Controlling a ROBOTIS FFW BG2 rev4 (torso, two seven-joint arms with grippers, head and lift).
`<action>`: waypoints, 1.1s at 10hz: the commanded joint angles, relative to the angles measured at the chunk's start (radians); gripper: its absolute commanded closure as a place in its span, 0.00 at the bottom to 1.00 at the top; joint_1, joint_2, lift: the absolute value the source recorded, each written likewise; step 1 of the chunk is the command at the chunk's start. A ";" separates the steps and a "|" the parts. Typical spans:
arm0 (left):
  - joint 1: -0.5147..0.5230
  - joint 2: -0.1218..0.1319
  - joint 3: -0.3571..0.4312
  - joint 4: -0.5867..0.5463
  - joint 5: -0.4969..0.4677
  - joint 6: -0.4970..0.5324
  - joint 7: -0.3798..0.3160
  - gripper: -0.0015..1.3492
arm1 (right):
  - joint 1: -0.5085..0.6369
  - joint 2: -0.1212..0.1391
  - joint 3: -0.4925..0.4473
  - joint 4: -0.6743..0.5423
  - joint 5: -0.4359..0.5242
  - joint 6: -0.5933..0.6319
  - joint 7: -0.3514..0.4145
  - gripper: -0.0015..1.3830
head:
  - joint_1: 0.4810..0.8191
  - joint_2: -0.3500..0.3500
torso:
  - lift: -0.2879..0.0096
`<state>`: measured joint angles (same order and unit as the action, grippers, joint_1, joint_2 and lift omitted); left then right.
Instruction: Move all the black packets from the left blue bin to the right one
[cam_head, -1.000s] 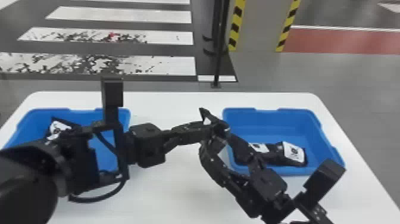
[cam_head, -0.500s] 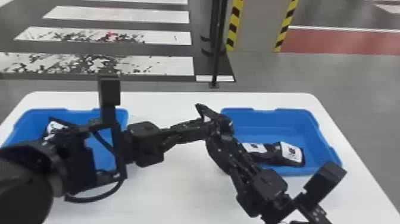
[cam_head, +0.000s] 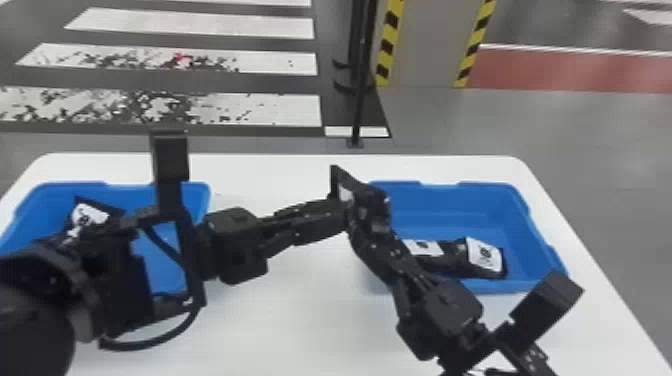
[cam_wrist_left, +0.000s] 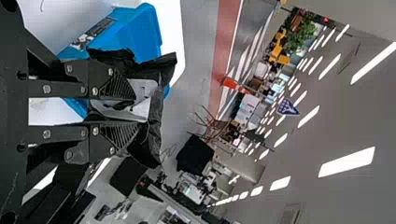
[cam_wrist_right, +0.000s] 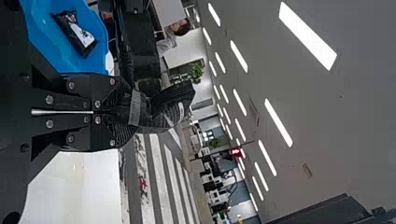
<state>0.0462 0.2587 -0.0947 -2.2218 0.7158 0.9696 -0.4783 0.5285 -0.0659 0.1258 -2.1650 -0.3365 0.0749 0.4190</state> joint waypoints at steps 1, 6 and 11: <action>0.064 -0.018 0.071 -0.040 -0.004 -0.015 0.003 0.09 | -0.016 0.004 -0.040 0.024 0.001 0.001 0.000 0.93 | 0.63 0.37 | 0.35; 0.226 -0.035 0.262 -0.160 -0.006 0.010 0.014 0.14 | -0.099 0.006 -0.194 0.110 0.035 0.004 -0.005 0.93 | 0.63 0.35 | 0.35; 0.251 -0.036 0.284 -0.172 -0.002 0.039 0.015 0.14 | -0.133 -0.005 -0.198 0.149 0.021 0.023 -0.017 0.14 | 0.63 0.37 | 0.35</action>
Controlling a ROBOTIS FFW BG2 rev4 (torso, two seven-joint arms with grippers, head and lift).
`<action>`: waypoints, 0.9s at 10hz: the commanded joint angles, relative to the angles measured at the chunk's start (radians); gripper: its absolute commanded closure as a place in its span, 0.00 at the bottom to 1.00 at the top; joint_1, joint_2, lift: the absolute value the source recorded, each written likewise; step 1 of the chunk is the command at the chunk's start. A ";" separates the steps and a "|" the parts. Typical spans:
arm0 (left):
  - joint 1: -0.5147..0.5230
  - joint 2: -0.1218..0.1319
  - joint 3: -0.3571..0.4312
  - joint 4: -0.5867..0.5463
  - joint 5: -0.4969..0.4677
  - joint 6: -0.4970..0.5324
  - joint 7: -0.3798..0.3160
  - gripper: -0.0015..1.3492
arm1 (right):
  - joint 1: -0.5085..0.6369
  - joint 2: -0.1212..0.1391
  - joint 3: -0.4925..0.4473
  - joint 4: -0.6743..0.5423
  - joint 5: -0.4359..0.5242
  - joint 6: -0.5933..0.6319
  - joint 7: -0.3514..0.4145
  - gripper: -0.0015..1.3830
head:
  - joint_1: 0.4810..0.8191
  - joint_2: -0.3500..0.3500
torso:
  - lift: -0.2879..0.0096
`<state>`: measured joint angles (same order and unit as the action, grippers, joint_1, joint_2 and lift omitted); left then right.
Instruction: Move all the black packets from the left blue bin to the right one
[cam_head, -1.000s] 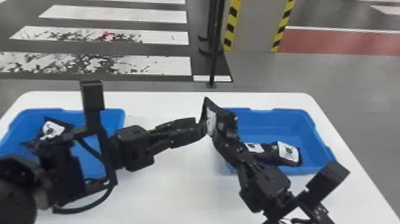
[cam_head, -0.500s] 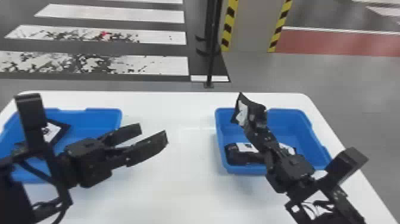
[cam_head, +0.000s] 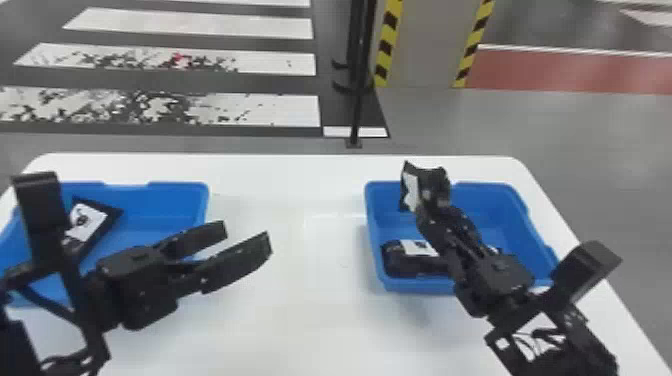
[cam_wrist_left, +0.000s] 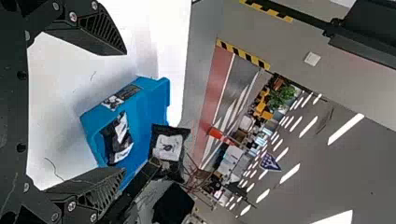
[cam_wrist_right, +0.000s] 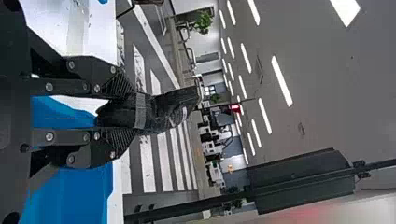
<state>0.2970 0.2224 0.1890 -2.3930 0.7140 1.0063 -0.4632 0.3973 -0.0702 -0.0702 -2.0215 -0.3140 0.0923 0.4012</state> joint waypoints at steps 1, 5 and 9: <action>0.002 0.000 0.000 -0.001 0.002 0.002 0.000 0.14 | 0.000 0.000 -0.008 0.005 0.007 0.006 -0.002 0.00 | 0.63 0.37 | 0.35; 0.007 -0.005 0.050 -0.001 -0.042 0.015 0.003 0.14 | 0.079 0.006 -0.012 -0.071 0.017 -0.021 -0.019 0.33 | 0.63 0.36 | 0.35; -0.022 -0.014 0.244 -0.001 -0.245 0.145 0.018 0.14 | 0.263 0.041 -0.010 -0.221 0.031 -0.031 -0.061 0.33 | 0.63 0.53 | 0.35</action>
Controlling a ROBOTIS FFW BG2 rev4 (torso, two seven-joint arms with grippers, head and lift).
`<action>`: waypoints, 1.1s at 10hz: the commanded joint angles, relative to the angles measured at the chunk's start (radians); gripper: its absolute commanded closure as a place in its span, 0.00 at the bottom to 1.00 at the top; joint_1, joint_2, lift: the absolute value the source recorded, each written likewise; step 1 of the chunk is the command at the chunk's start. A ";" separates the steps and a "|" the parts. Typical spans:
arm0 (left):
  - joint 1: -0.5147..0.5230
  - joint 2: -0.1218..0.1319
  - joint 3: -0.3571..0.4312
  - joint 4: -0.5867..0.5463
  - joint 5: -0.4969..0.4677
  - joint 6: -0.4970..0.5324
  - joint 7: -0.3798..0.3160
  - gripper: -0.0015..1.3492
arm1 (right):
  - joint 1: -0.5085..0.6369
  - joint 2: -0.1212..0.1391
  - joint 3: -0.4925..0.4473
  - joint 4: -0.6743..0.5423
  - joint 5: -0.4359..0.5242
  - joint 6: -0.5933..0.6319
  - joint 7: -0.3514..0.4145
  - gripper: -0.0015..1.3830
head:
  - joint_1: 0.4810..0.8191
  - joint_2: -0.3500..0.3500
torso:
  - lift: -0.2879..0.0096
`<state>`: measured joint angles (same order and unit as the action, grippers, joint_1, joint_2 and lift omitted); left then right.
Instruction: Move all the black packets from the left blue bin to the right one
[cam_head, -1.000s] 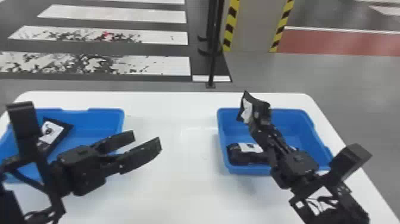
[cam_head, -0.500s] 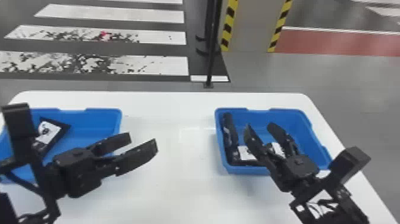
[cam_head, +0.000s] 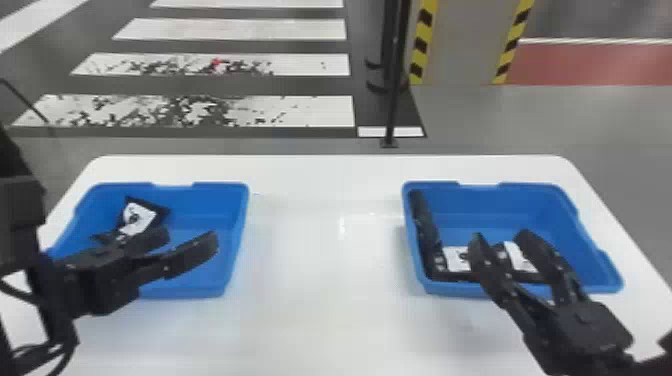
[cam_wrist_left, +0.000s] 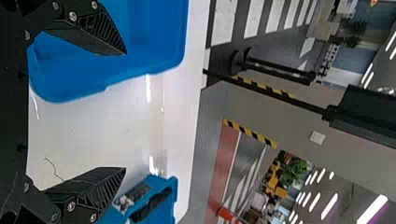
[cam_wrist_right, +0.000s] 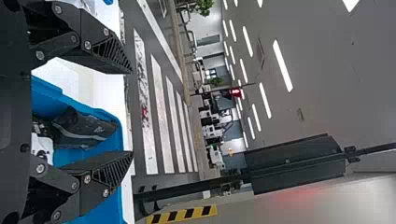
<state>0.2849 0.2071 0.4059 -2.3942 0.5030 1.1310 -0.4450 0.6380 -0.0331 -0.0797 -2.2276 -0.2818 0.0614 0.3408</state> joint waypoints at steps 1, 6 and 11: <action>-0.037 0.008 0.057 0.007 -0.076 0.059 0.005 0.14 | 0.047 0.006 0.000 -0.027 -0.005 0.002 0.000 0.33 | 0.63 0.61 | 0.35; -0.241 0.052 0.049 0.209 -0.278 0.180 0.035 0.14 | 0.125 0.009 0.000 -0.078 -0.019 0.012 -0.002 0.33 | 0.63 0.83 | 0.35; -0.422 0.068 -0.023 0.491 -0.357 0.192 0.072 0.14 | 0.128 0.009 0.000 -0.076 -0.029 0.017 -0.002 0.33 | 0.63 0.91 | 0.35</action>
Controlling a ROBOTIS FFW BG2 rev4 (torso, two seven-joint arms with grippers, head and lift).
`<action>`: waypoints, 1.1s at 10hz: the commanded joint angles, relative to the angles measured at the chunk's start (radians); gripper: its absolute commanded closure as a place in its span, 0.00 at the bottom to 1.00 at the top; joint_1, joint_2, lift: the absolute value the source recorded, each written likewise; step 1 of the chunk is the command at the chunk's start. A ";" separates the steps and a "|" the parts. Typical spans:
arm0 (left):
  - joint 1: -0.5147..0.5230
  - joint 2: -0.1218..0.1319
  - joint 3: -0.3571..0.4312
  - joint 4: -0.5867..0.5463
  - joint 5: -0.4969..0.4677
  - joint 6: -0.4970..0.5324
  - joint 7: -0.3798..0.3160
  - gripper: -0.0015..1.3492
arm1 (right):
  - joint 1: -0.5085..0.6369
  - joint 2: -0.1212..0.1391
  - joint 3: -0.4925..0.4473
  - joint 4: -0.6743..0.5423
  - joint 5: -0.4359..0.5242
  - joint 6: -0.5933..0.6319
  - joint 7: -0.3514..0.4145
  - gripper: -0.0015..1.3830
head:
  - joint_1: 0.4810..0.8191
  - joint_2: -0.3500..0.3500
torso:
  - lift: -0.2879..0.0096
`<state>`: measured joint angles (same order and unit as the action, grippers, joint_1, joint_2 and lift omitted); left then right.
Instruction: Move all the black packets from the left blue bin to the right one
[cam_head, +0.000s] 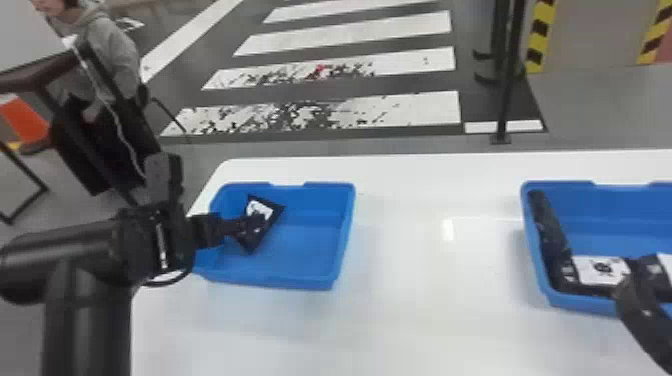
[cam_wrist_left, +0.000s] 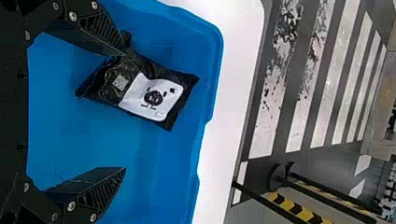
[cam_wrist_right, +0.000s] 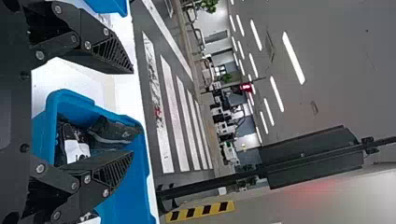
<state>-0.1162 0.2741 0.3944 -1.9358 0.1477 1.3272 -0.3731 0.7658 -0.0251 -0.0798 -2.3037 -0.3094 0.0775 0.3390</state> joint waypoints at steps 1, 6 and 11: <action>-0.066 0.002 -0.027 0.089 -0.028 -0.007 0.008 0.14 | 0.000 -0.001 0.000 0.000 -0.002 0.001 0.000 0.33 | 0.63 0.91 | 0.35; -0.208 0.037 -0.121 0.344 -0.082 0.013 0.033 0.15 | -0.003 -0.001 0.000 0.005 -0.014 0.003 0.000 0.34 | 0.63 0.92 | 0.35; -0.210 0.056 -0.147 0.374 -0.096 0.015 -0.007 0.90 | -0.005 -0.001 0.000 0.018 -0.032 0.003 0.000 0.34 | 0.63 0.90 | 0.35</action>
<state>-0.3289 0.3289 0.2471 -1.5603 0.0622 1.3473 -0.3784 0.7608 -0.0261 -0.0798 -2.2878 -0.3389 0.0809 0.3390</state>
